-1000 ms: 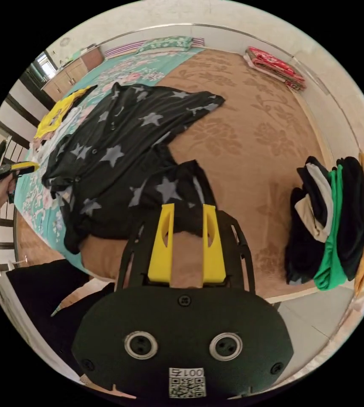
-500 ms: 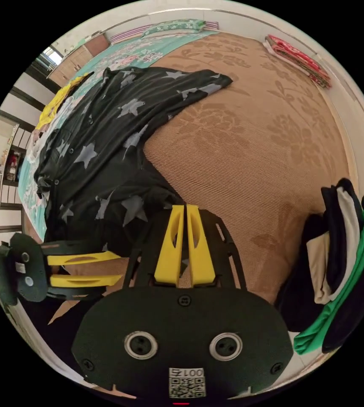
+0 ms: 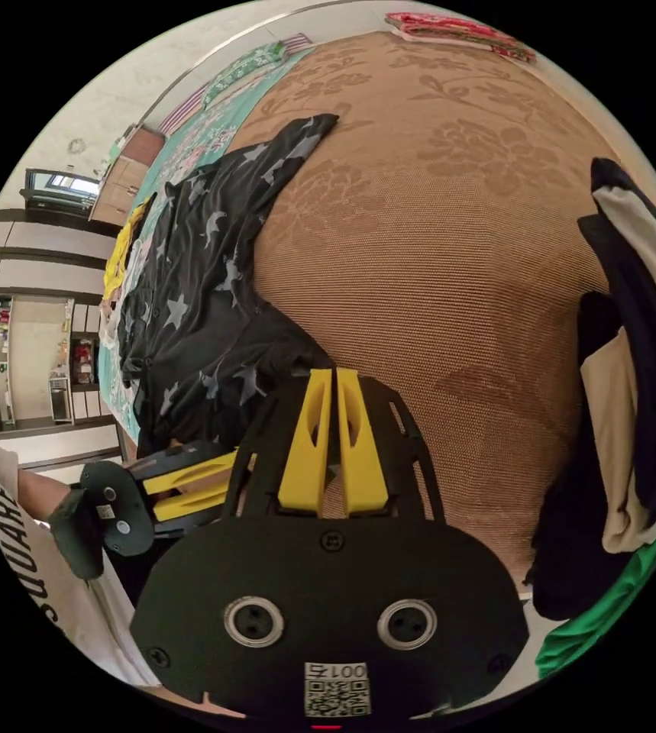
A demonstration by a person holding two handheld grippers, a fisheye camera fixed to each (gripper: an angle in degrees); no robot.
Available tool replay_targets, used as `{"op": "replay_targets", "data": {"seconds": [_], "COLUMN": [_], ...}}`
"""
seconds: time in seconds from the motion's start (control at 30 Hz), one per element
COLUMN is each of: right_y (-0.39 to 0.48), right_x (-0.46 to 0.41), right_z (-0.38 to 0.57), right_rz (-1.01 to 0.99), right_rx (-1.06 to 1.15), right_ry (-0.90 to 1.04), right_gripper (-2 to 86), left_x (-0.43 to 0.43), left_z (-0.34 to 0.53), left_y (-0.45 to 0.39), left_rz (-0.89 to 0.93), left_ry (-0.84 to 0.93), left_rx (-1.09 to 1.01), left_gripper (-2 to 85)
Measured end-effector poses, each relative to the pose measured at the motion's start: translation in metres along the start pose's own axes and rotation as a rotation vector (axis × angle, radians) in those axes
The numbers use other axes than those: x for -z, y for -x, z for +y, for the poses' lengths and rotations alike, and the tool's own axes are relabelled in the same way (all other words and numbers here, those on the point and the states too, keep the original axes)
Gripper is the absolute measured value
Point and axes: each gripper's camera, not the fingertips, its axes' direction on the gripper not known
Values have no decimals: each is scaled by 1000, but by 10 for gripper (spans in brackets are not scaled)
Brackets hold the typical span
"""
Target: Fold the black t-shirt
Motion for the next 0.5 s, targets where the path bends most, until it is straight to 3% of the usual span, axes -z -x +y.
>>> {"op": "replay_targets", "data": {"seconds": [0.13,0.33,0.5], "right_y": [2,12,36], "right_x": [2,-1,-29], "right_z": [7,2,-23], "right_rz": [138,124,261], "right_rx": [76,235,412], "right_ry": [27,-20,51], "right_gripper": [26,71,37], "left_x": [-20,-48,-48], "left_z": [-7,-14,-10], "left_y": [-12,-30,-30], "left_rz": [-30,-66,-13], "left_ry": [38,67,28], "left_rx": [-31,-84,-88], "left_gripper": [51,55,19]}}
